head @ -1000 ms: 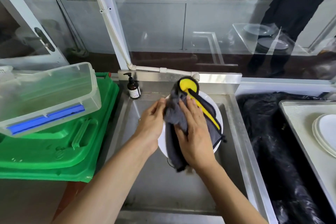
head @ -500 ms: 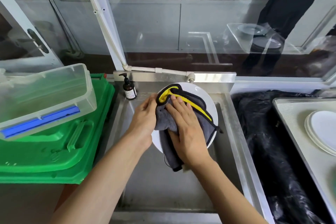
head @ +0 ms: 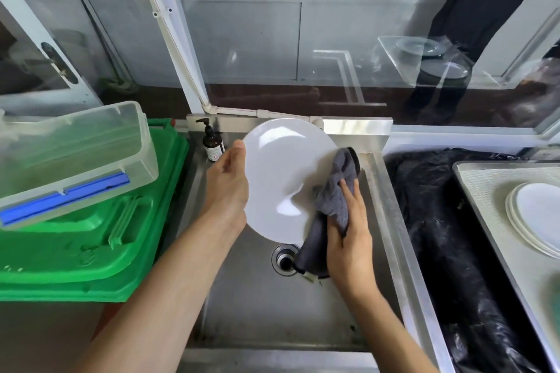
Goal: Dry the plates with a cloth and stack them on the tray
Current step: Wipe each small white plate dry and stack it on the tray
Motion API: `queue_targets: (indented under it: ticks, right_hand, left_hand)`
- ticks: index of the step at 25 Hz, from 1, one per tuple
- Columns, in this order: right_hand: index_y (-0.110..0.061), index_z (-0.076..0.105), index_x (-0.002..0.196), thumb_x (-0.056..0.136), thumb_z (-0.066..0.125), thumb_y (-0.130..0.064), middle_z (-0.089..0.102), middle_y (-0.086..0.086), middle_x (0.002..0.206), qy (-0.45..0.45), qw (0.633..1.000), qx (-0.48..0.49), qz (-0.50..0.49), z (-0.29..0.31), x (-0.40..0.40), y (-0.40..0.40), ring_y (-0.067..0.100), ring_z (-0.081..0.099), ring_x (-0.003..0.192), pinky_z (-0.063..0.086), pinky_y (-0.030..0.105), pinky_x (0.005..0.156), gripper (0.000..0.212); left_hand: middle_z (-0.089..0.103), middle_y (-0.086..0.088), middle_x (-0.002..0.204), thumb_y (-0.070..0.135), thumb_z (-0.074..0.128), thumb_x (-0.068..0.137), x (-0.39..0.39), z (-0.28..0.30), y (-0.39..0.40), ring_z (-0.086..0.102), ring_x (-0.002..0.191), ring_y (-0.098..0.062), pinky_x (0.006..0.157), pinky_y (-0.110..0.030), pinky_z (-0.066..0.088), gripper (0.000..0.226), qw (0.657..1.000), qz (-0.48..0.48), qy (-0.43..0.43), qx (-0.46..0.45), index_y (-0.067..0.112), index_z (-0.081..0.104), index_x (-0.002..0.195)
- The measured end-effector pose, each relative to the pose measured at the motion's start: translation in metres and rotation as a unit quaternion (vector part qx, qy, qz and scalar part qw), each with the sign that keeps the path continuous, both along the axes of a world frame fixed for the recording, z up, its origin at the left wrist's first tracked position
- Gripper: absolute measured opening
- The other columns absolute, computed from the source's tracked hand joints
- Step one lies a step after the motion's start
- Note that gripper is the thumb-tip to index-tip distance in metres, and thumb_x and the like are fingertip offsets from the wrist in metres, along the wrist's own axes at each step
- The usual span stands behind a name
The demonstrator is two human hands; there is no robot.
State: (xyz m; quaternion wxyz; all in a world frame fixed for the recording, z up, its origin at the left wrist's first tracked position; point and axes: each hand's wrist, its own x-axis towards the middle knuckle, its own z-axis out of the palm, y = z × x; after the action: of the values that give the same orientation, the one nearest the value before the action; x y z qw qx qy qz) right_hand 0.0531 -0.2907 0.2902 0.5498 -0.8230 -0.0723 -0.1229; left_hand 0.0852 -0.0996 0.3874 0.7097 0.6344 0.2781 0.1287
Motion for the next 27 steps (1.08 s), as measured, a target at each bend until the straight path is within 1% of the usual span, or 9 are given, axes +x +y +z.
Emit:
queue_targets:
  ticks: [5,8,11,14,17,18,22,25,27]
  right_hand:
    - [-0.026,0.032,0.159,0.102,0.056,-0.008,0.026,0.002,0.159,0.064,0.994,0.046,-0.07,-0.004,-0.036,0.037,-0.024,0.025,0.135,0.017,-0.003,0.109,0.064]
    - [-0.03,0.031,0.158,0.103,0.055,-0.009,0.03,0.0,0.154,0.077,0.992,0.067,-0.073,0.002,-0.037,0.044,-0.015,0.034,0.128,0.021,-0.003,0.106,0.064]
    - [-0.033,0.032,0.157,0.103,0.056,-0.015,0.037,-0.004,0.144,0.069,0.992,0.057,-0.087,0.017,-0.015,0.033,-0.005,0.041,0.123,0.033,0.017,0.113,0.062]
    - [-0.031,0.036,0.157,0.103,0.057,-0.015,0.045,0.004,0.144,0.03,0.996,0.021,-0.084,0.036,0.023,0.01,0.0,0.046,0.122,0.032,0.012,0.104,0.06]
    - [-0.027,0.04,0.155,0.101,0.059,-0.014,0.045,0.005,0.151,-0.046,0.996,-0.052,-0.051,0.055,0.055,-0.003,0.016,0.045,0.136,0.028,0.005,0.107,0.059]
    - [-0.022,0.042,0.154,0.1,0.061,-0.012,0.043,0.007,0.155,-0.083,0.992,-0.09,-0.041,0.058,0.061,-0.002,0.019,0.042,0.141,0.025,0.007,0.112,0.058]
    - [-0.01,0.047,0.151,0.098,0.058,-0.019,0.033,0.011,0.164,-0.161,0.97,-0.175,0.048,0.054,0.059,0.025,0.023,0.024,0.155,0.015,0.041,0.128,0.055]
    - [-0.013,0.044,0.154,0.099,0.051,-0.03,0.028,0.005,0.167,-0.173,0.958,-0.184,0.133,0.041,0.032,0.047,0.017,0.018,0.157,0.012,0.04,0.129,0.058]
    - [-0.014,0.041,0.155,0.101,0.052,-0.033,0.03,0.005,0.167,-0.192,0.947,-0.197,0.169,0.032,0.014,0.051,0.018,0.02,0.157,0.015,0.042,0.128,0.059]
  left_hand:
    - [0.072,-0.001,0.092,0.051,0.049,0.101,0.003,-0.002,-0.009,0.065,0.088,-0.023,0.084,-0.042,0.054,0.034,1.0,0.019,-0.007,-0.014,0.027,0.068,0.087]
    - [0.073,-0.005,0.111,0.051,0.048,0.101,0.003,-0.002,-0.006,0.068,0.107,-0.029,0.099,-0.052,0.053,0.03,0.999,0.023,-0.004,-0.032,0.03,0.067,0.093]
    - [0.074,0.007,0.089,0.051,0.047,0.102,0.005,0.001,0.0,0.07,0.086,-0.014,0.075,-0.034,0.058,0.031,1.0,0.0,-0.015,-0.02,0.029,0.069,0.096]
    - [0.073,0.015,0.072,0.049,0.048,0.102,0.005,0.006,0.004,0.069,0.067,-0.002,0.06,-0.025,0.056,0.031,0.999,-0.029,-0.02,0.01,0.035,0.072,0.089]
    - [0.074,0.016,0.088,0.052,0.05,0.101,0.001,0.004,-0.001,0.07,0.093,-0.011,0.09,-0.04,0.057,0.031,0.998,-0.059,0.0,0.01,0.045,0.07,0.079]
    - [0.073,0.019,0.086,0.052,0.05,0.101,0.0,0.004,-0.003,0.069,0.094,-0.009,0.093,-0.04,0.055,0.032,0.998,-0.062,0.0,0.009,0.046,0.071,0.078]
    - [0.068,0.026,0.071,0.047,0.053,0.101,0.002,0.0,-0.008,0.063,0.084,-0.003,0.082,-0.027,0.05,0.028,0.998,-0.048,-0.011,0.025,0.033,0.067,0.081]
    - [0.069,0.028,0.066,0.038,0.055,0.102,0.006,-0.004,-0.003,0.065,0.074,0.006,0.069,-0.012,0.052,0.026,0.999,-0.036,-0.02,0.017,0.029,0.067,0.08]
    - [0.075,0.016,0.077,0.034,0.055,0.103,0.008,-0.006,0.002,0.07,0.08,-0.002,0.077,-0.018,0.055,0.026,0.999,-0.034,-0.013,0.01,0.027,0.07,0.083]
